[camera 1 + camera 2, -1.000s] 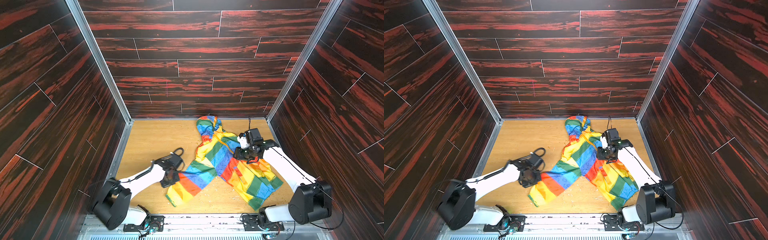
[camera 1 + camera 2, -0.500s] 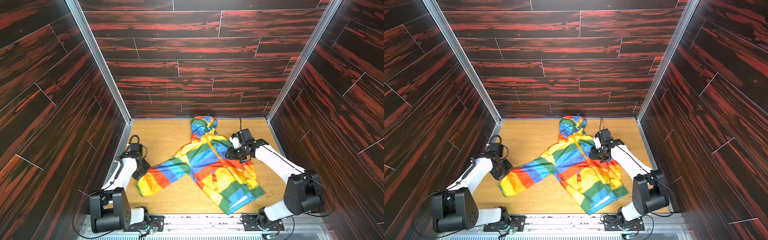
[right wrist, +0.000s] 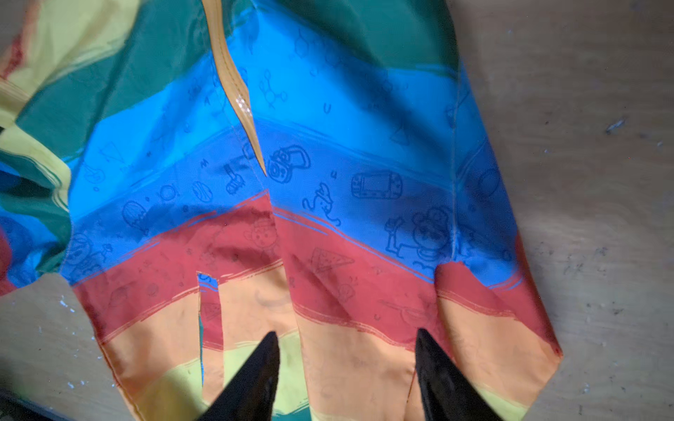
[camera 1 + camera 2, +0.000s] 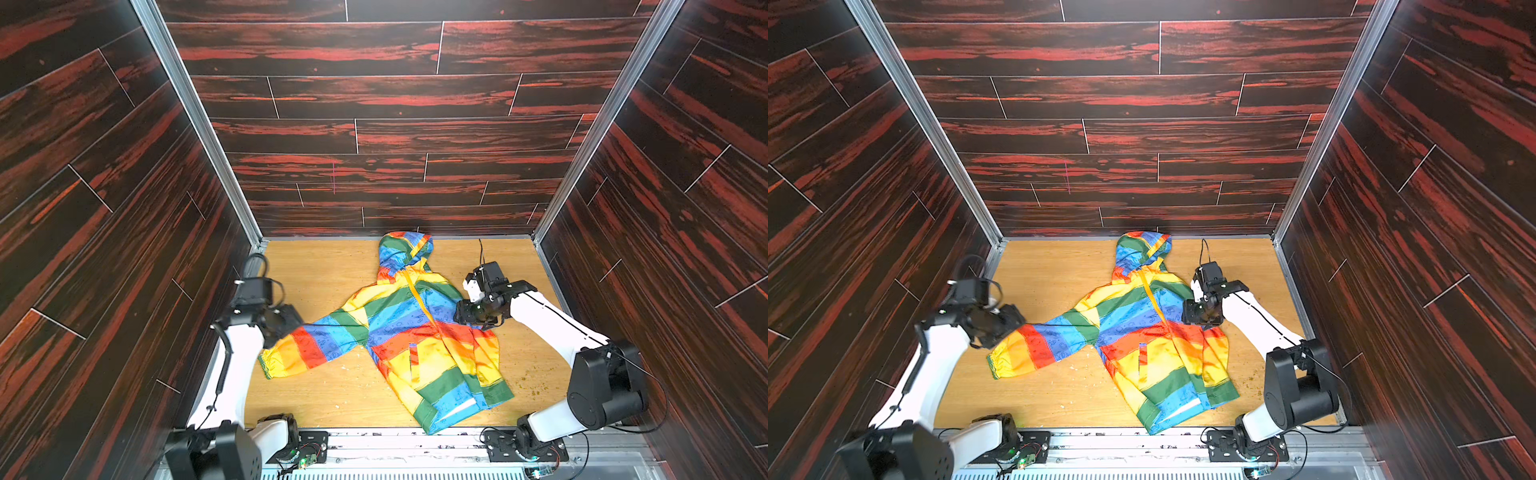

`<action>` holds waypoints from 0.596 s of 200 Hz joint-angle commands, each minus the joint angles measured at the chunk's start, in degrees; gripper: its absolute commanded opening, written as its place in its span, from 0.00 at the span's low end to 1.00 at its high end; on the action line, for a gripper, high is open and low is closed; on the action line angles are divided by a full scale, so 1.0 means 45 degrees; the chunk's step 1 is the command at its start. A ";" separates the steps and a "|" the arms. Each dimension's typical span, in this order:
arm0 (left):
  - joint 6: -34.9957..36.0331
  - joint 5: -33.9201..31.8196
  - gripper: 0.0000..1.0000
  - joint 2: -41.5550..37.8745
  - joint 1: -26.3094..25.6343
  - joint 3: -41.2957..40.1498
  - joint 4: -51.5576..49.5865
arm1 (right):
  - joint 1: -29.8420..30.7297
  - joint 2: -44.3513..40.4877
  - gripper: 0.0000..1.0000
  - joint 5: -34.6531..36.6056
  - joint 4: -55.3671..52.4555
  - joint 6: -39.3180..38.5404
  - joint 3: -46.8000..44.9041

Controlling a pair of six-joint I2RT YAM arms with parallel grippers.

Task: Unzip the jacket
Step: Flatten out the jacket at the center of the board.

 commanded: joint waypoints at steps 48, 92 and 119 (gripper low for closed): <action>-0.3909 0.0225 0.71 0.0685 -0.7220 -0.0540 0.0753 | 0.0040 0.0613 0.61 -0.0412 -0.0066 0.0543 -0.1029; -0.6024 0.0250 0.67 0.3573 -1.0079 -0.0040 0.2620 | 0.0040 0.0679 0.60 -0.0267 0.0132 0.0617 -0.1421; -0.6845 0.0010 0.67 0.4854 -1.1408 0.0951 0.3331 | 0.0022 0.0928 0.58 -0.0312 0.0352 0.0406 -0.1708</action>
